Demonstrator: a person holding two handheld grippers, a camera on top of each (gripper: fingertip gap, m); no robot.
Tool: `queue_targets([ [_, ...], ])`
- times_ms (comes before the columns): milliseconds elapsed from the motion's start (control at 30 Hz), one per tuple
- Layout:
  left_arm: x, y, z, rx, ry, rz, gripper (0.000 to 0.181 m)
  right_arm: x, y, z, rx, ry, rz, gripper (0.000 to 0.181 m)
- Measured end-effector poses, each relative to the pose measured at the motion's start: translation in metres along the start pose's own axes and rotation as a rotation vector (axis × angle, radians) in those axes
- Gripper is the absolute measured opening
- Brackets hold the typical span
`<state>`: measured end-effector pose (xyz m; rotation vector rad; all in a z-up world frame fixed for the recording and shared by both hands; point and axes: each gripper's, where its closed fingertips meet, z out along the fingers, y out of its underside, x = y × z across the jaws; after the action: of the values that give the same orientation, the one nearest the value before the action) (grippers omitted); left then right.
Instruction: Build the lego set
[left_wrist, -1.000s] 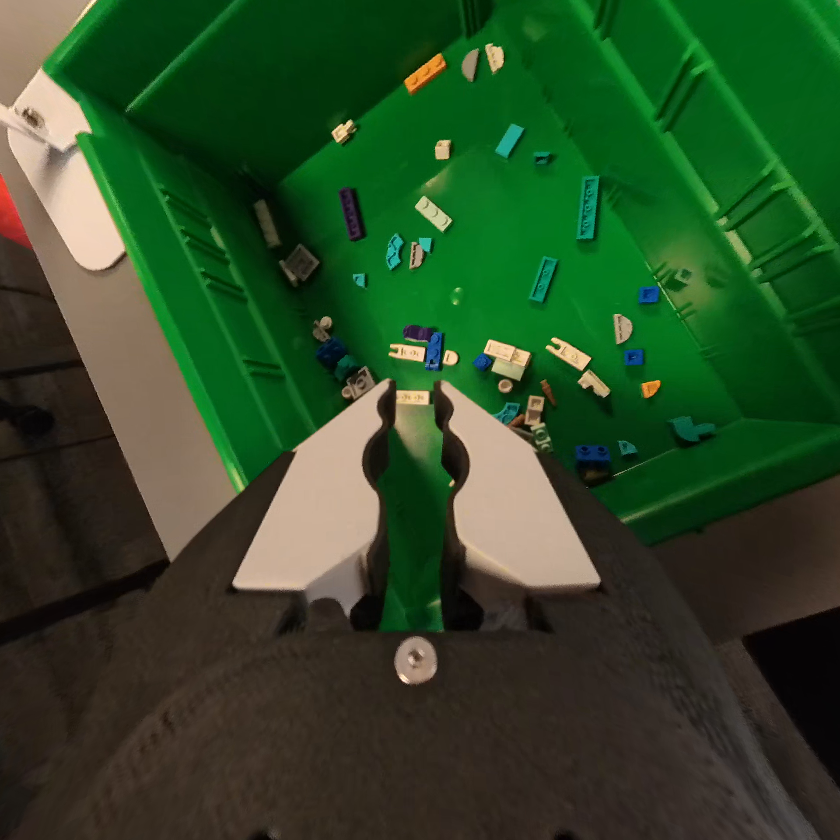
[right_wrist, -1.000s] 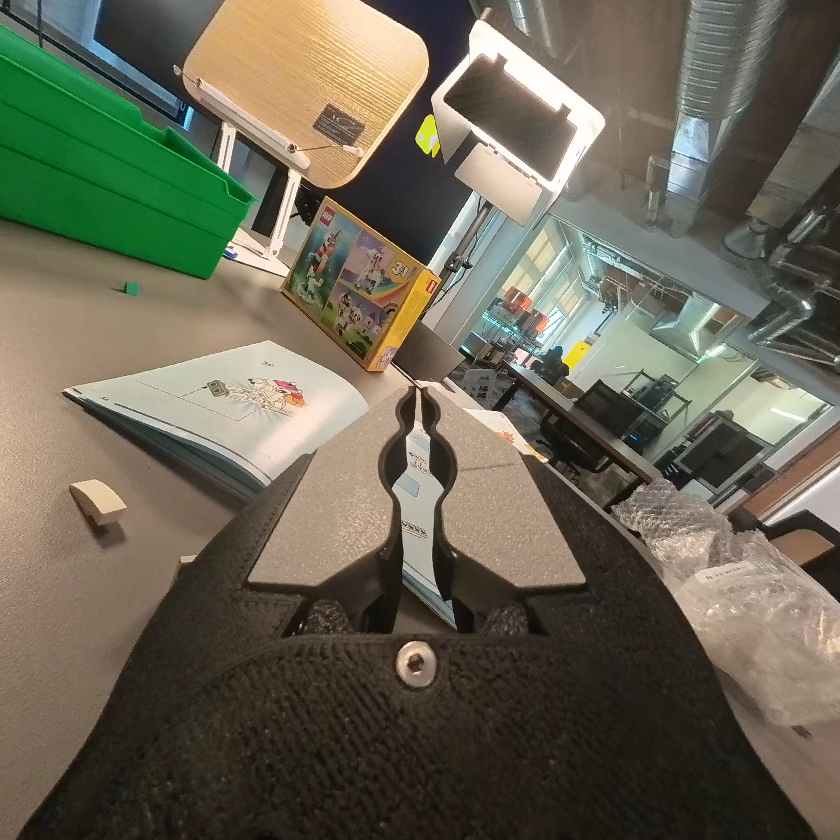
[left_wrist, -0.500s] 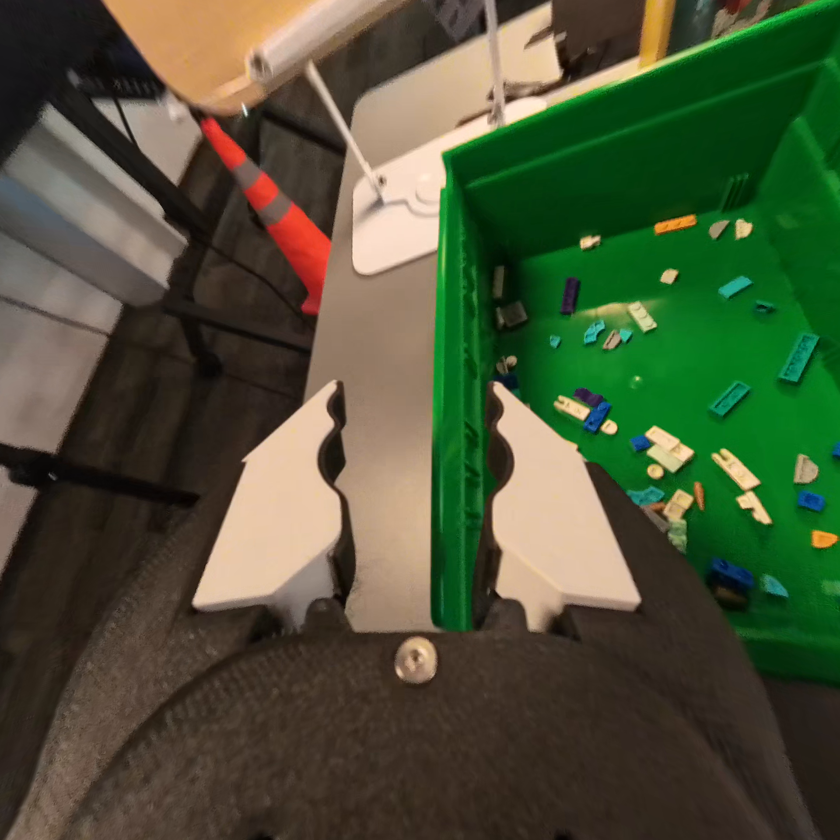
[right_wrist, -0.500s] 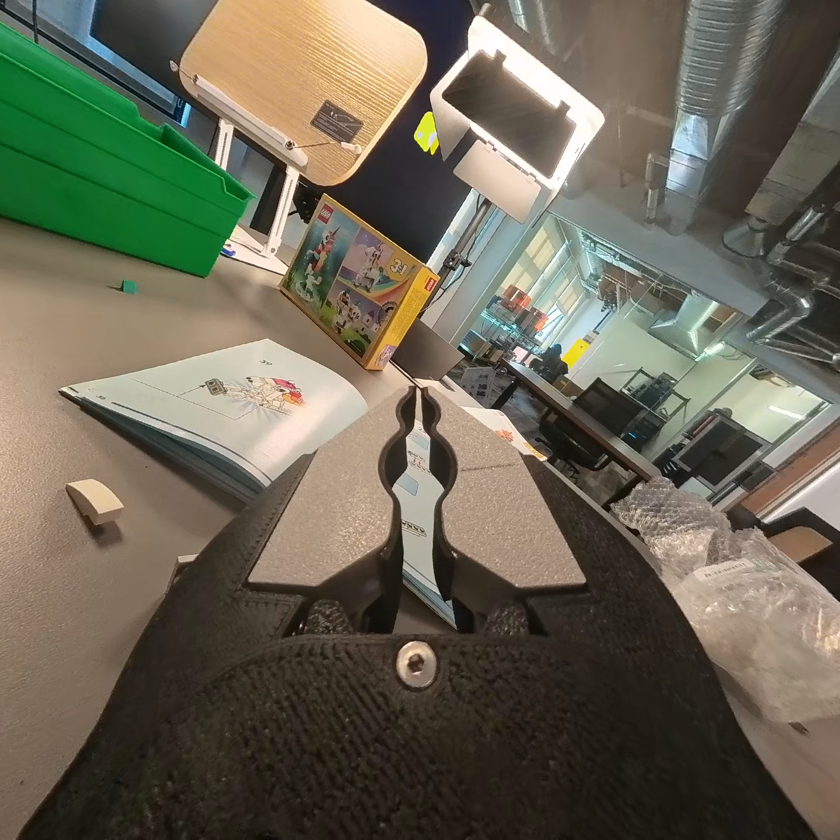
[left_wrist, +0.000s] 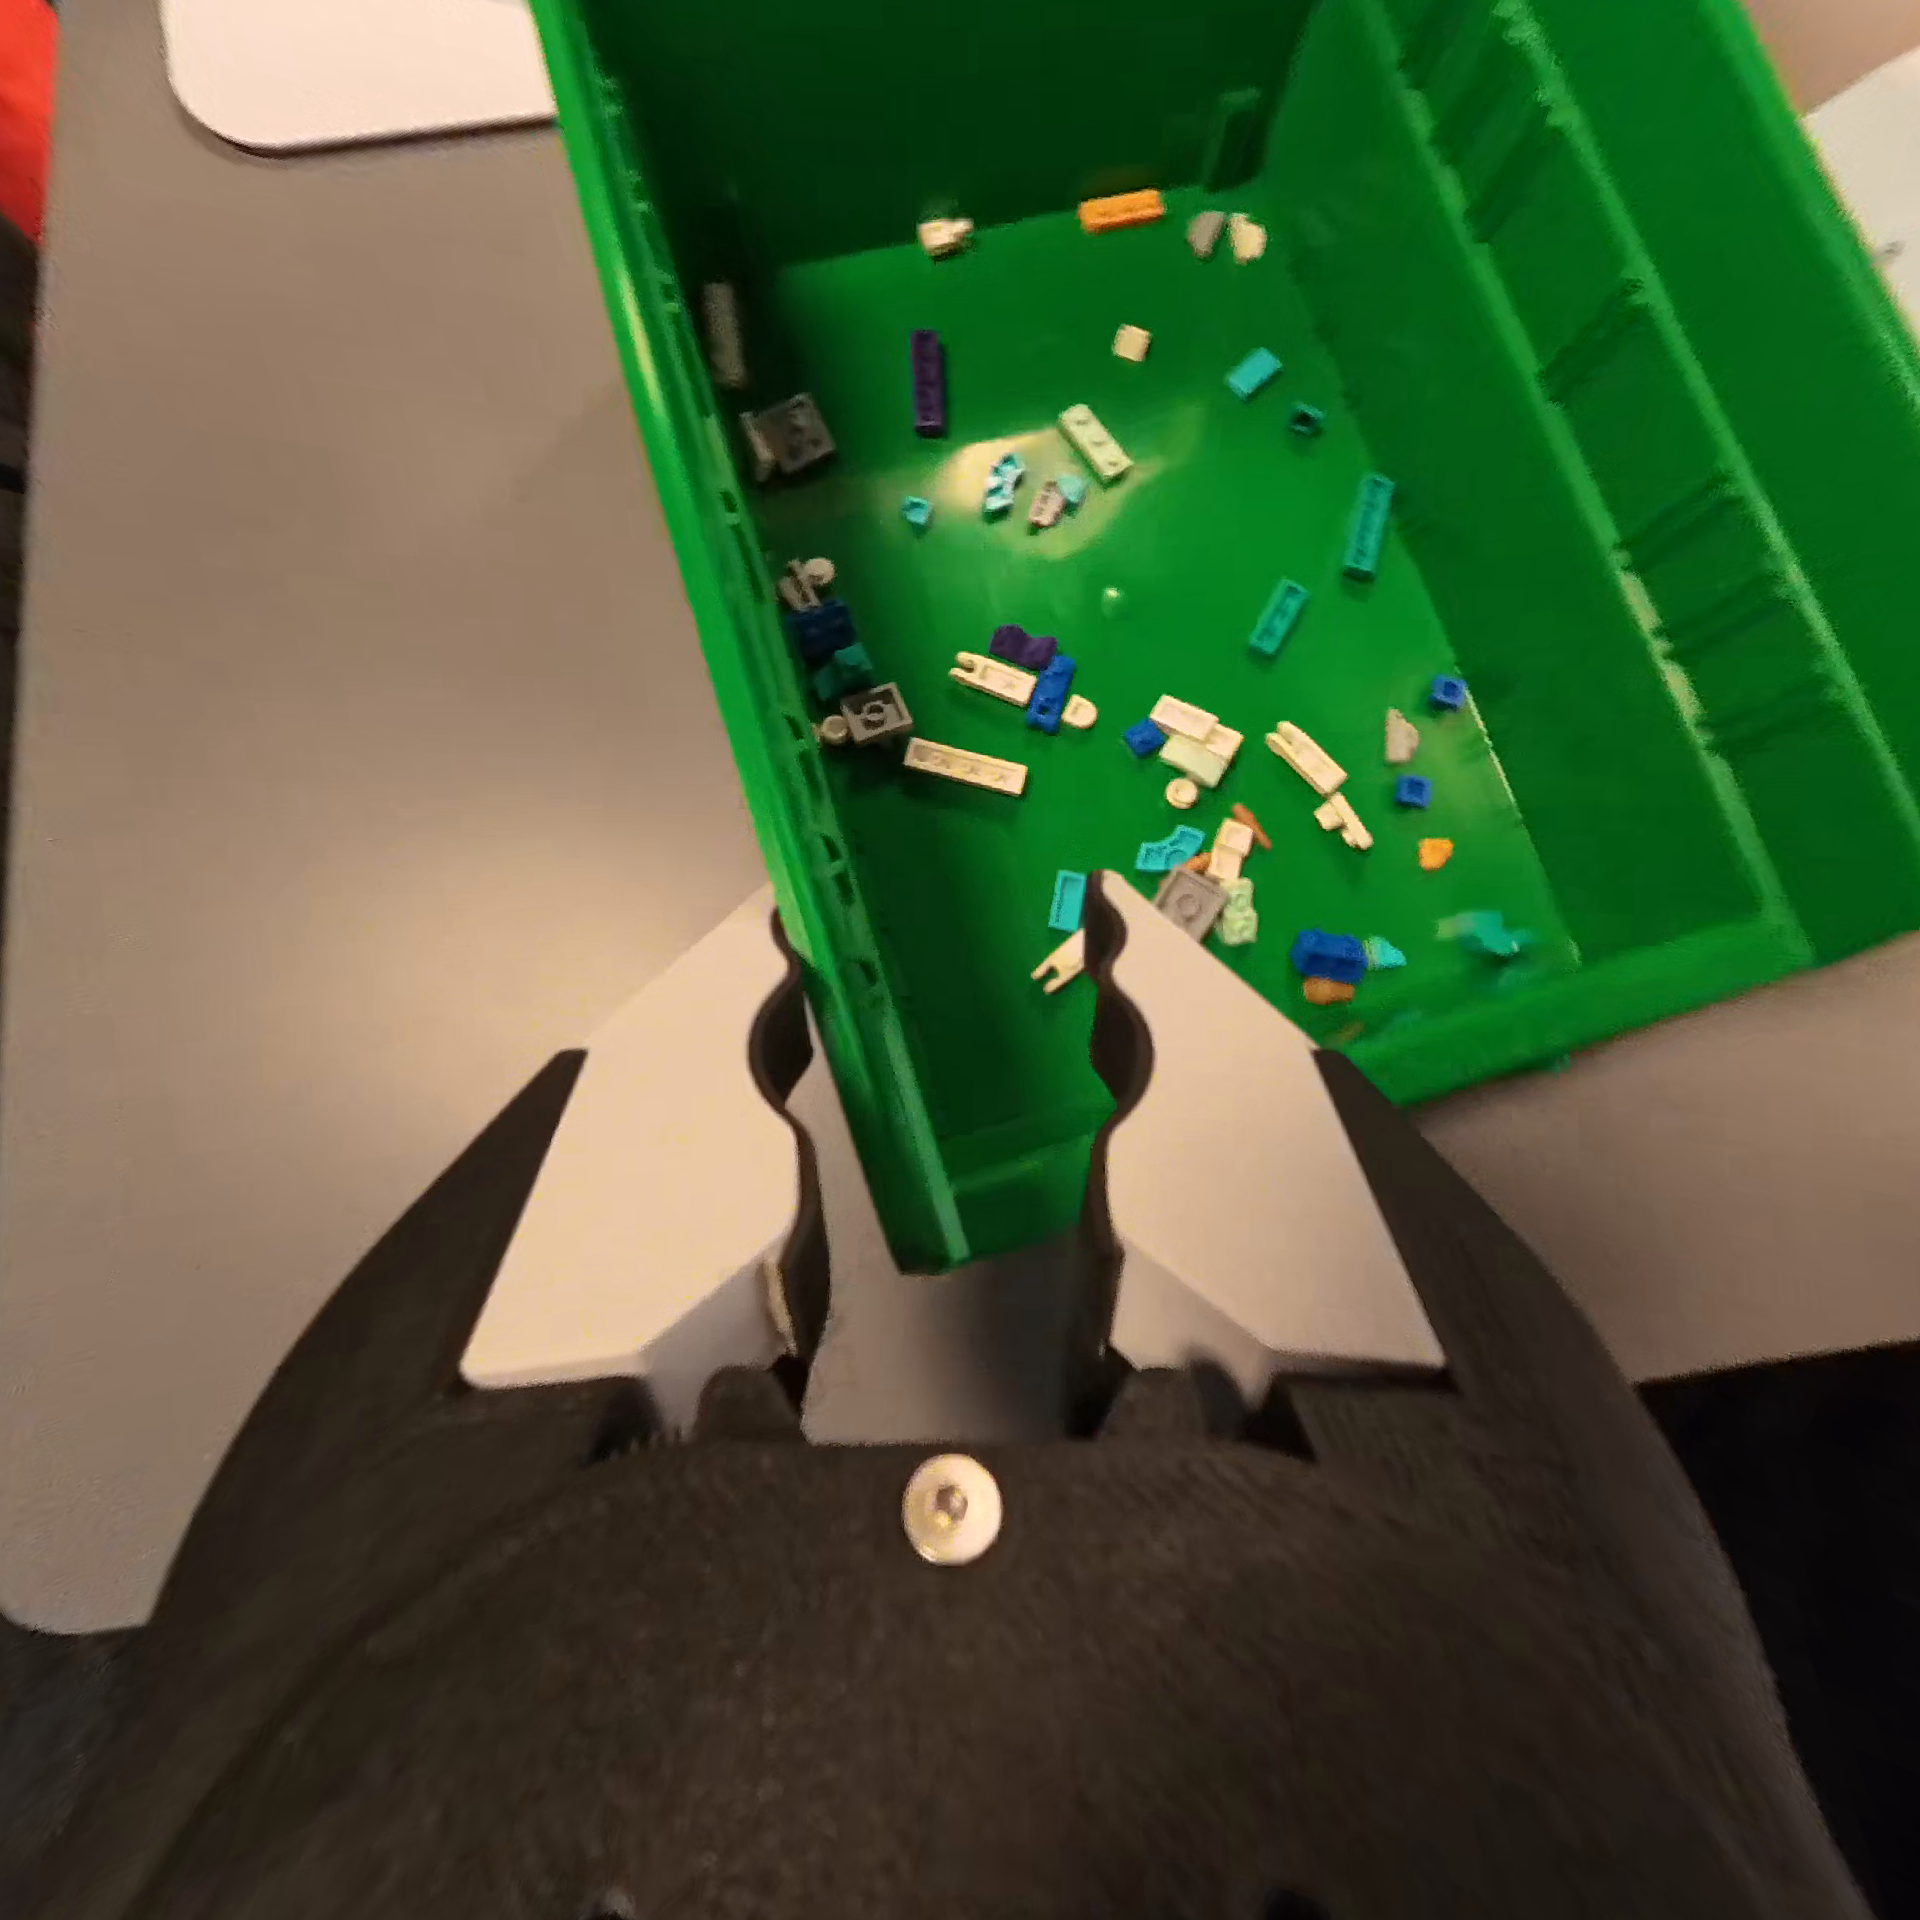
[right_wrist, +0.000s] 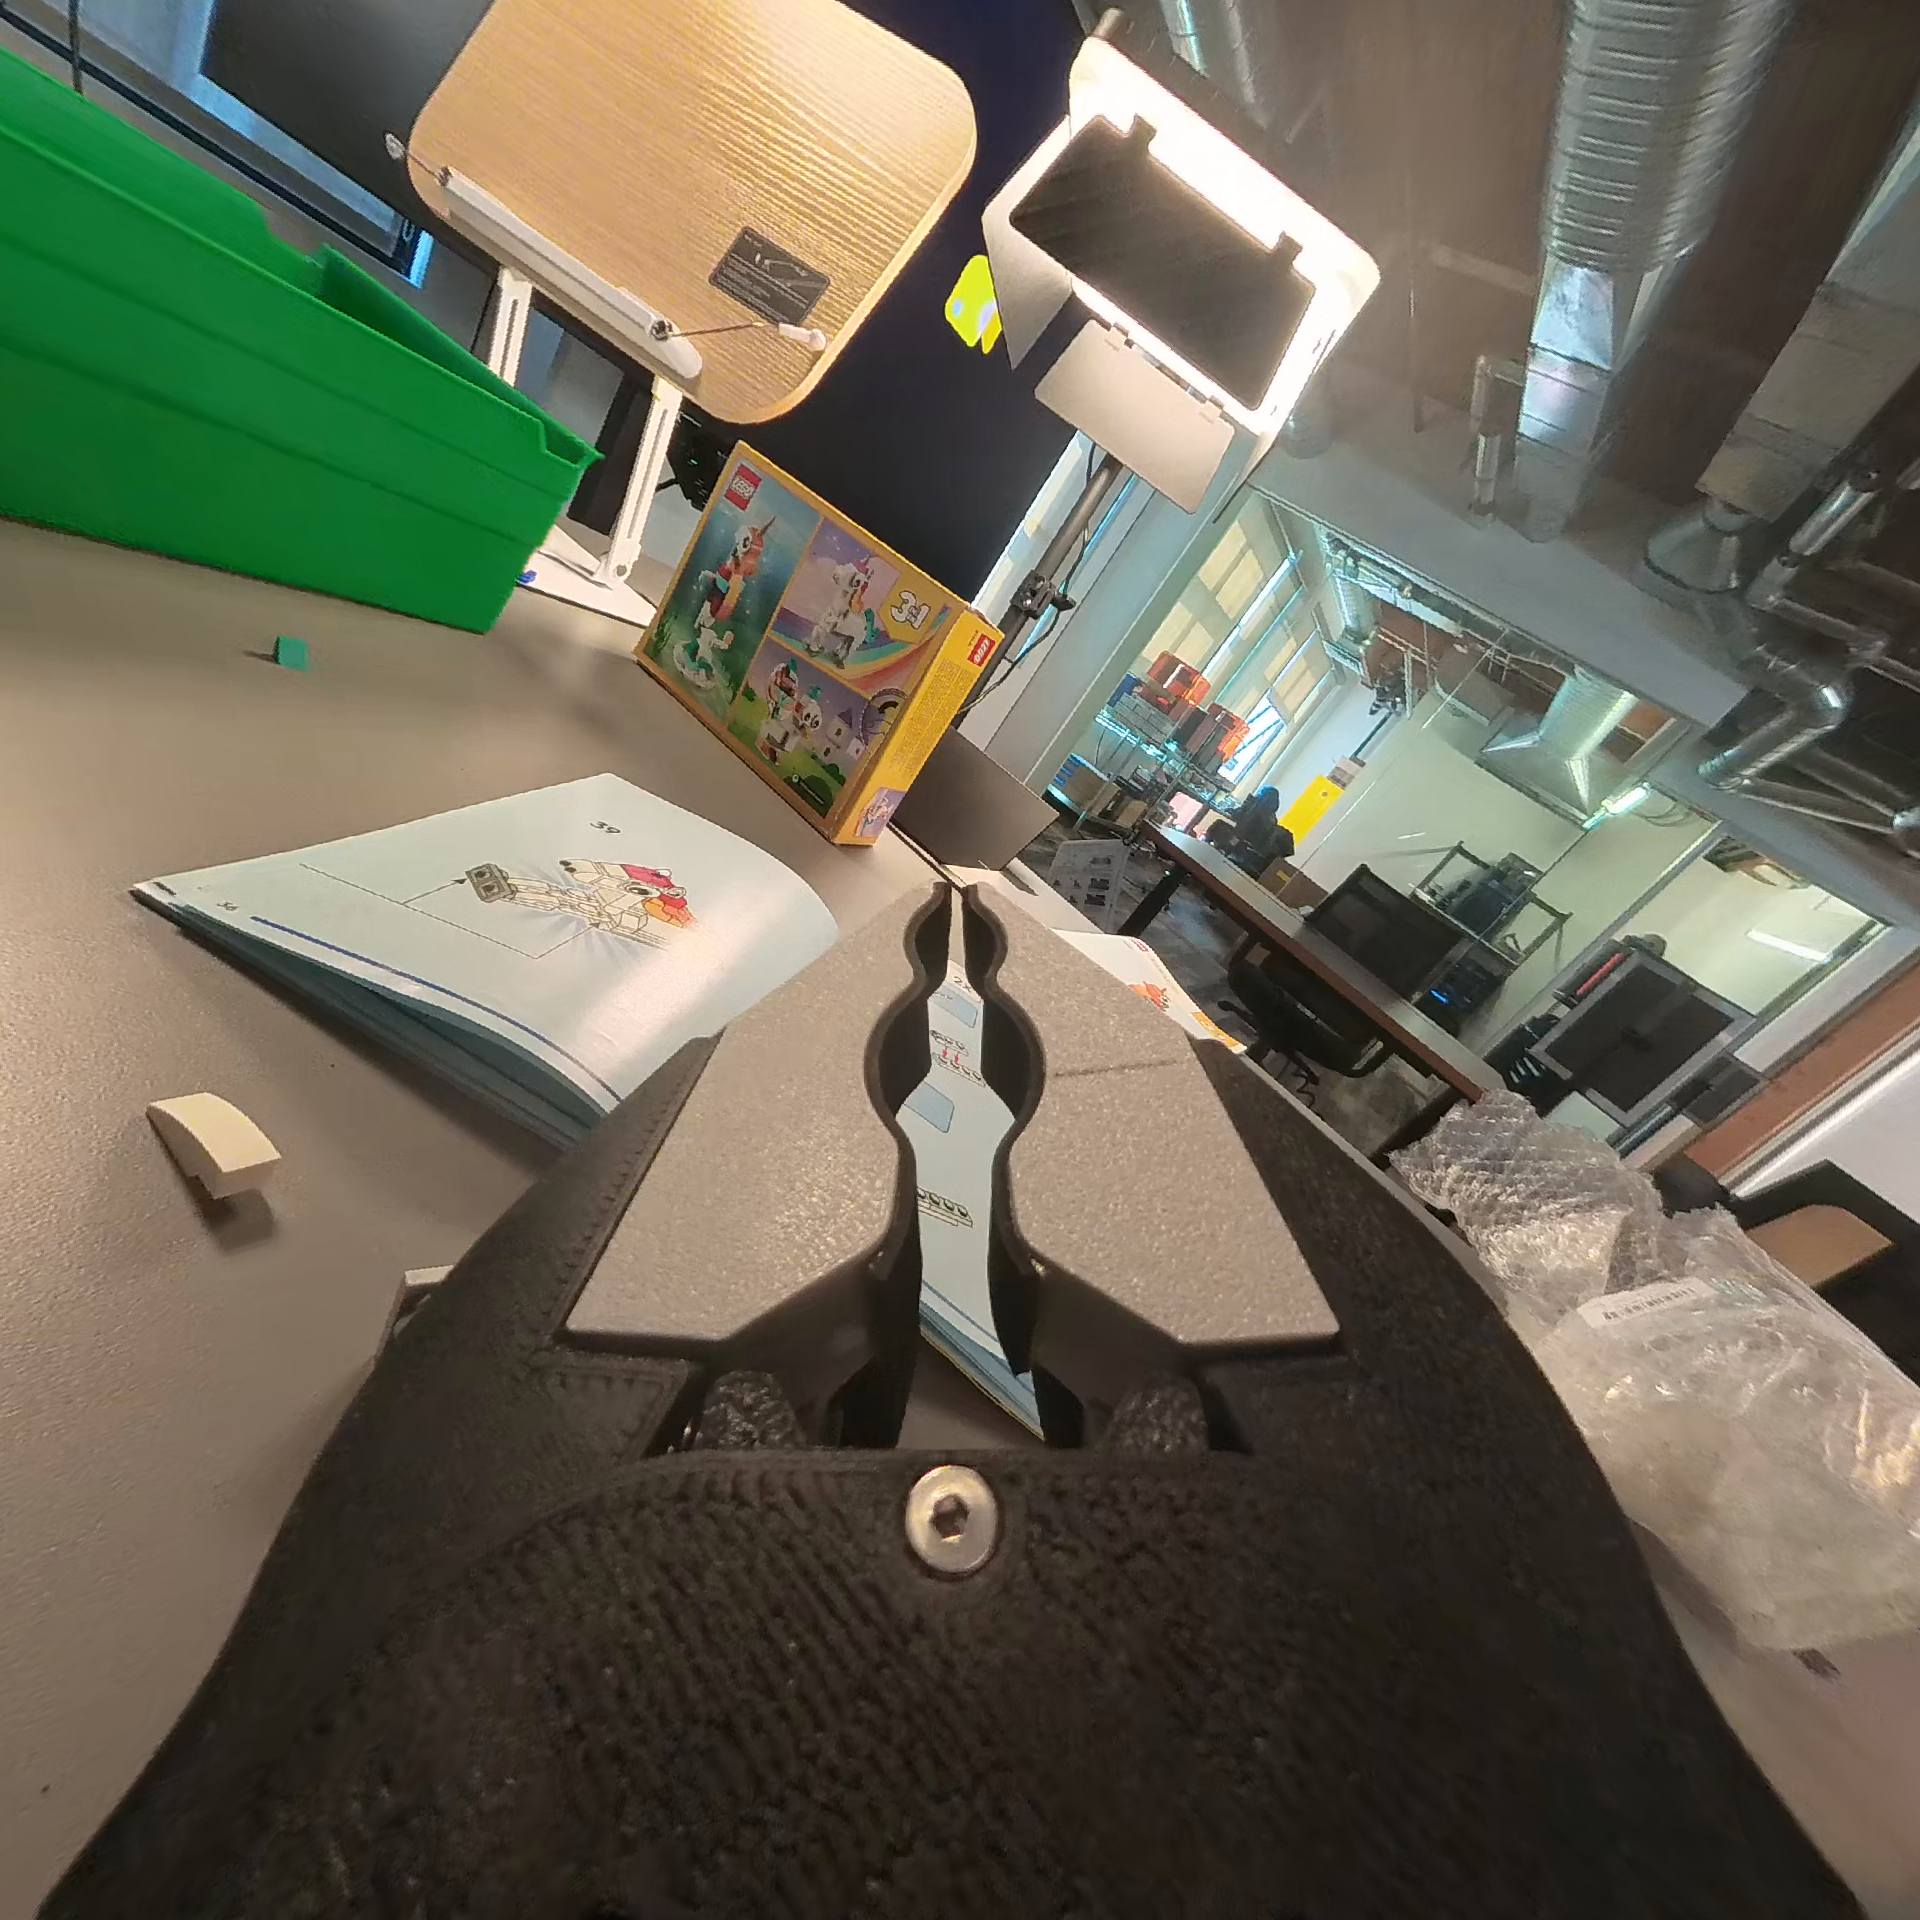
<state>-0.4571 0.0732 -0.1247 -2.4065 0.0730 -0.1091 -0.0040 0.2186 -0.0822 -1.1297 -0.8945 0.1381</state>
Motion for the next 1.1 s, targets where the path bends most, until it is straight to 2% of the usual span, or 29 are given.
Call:
queue_targets([
  [33,0.008,0.002,-0.002,0.004,0.015,0.004,0.051,0.0,0.0,0.0,-0.001,-0.001,0.0,0.0],
  [300,0.055,0.013,-0.007,0.004,0.128,0.072,0.047,0.0,0.001,0.0,-0.004,0.001,-0.003,0.0],
  [533,0.054,0.006,-0.011,0.025,0.071,0.117,0.046,0.0,0.0,0.0,-0.002,0.0,-0.004,0.0],
  [733,0.052,-0.019,-0.026,0.185,-0.023,0.167,0.053,-0.001,0.0,0.0,0.001,-0.004,-0.003,0.0],
  [1000,0.102,-0.059,-0.043,0.498,0.01,0.327,0.052,-0.002,-0.001,0.0,0.005,-0.008,-0.009,0.0],
  [1100,0.114,-0.065,-0.038,0.549,-0.009,0.367,0.051,-0.002,-0.002,0.0,0.007,-0.01,-0.01,0.0],
])
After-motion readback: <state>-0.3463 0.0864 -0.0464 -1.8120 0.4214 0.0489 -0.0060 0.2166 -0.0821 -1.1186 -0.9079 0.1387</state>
